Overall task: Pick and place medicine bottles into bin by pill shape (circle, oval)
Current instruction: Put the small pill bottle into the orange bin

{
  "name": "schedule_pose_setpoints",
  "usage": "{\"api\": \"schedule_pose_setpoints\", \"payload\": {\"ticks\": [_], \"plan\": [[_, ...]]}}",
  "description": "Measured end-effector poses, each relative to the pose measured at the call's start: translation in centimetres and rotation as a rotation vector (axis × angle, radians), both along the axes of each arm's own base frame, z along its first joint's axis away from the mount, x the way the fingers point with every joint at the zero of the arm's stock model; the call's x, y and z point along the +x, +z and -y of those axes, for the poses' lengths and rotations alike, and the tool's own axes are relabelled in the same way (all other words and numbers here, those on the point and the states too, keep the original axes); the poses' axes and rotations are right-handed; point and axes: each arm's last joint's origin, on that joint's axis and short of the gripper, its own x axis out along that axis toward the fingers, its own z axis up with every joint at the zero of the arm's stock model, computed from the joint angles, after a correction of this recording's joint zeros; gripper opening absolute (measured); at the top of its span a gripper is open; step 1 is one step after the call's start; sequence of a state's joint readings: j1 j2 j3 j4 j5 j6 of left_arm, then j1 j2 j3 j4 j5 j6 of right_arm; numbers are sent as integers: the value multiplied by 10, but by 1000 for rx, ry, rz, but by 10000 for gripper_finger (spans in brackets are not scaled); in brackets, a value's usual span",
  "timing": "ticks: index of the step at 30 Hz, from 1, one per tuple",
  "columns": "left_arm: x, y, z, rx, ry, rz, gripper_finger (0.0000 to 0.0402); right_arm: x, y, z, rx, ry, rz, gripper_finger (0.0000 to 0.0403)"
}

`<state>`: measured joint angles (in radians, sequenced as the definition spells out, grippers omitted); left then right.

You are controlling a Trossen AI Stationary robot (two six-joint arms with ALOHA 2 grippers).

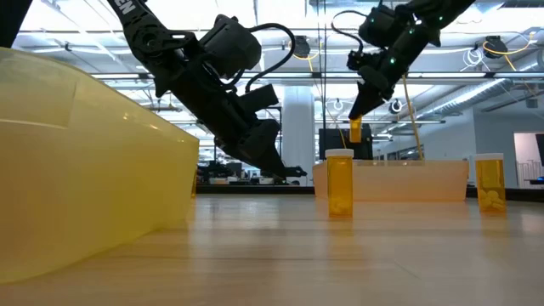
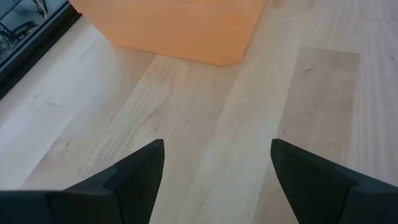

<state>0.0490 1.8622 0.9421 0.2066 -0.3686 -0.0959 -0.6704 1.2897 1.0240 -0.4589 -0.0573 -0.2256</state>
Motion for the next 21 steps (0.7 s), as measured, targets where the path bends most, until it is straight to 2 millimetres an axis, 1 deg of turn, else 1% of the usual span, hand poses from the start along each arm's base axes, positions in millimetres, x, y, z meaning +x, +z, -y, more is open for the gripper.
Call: {"api": "schedule_pose_setpoints", "payload": {"ticks": [6, 14, 21], "plan": [[0, 0, 0, -1, -1, 0, 296, -10, -19, 13, 40, -36, 9, 123], [0, 0, 0, -1, -2, -1, 296, -21, -45, 14, 89, -70, 10, 123], [0, 0, 0, -4, 0, 1, 296, -29, -63, 15, 92, -104, 25, 123]]}}
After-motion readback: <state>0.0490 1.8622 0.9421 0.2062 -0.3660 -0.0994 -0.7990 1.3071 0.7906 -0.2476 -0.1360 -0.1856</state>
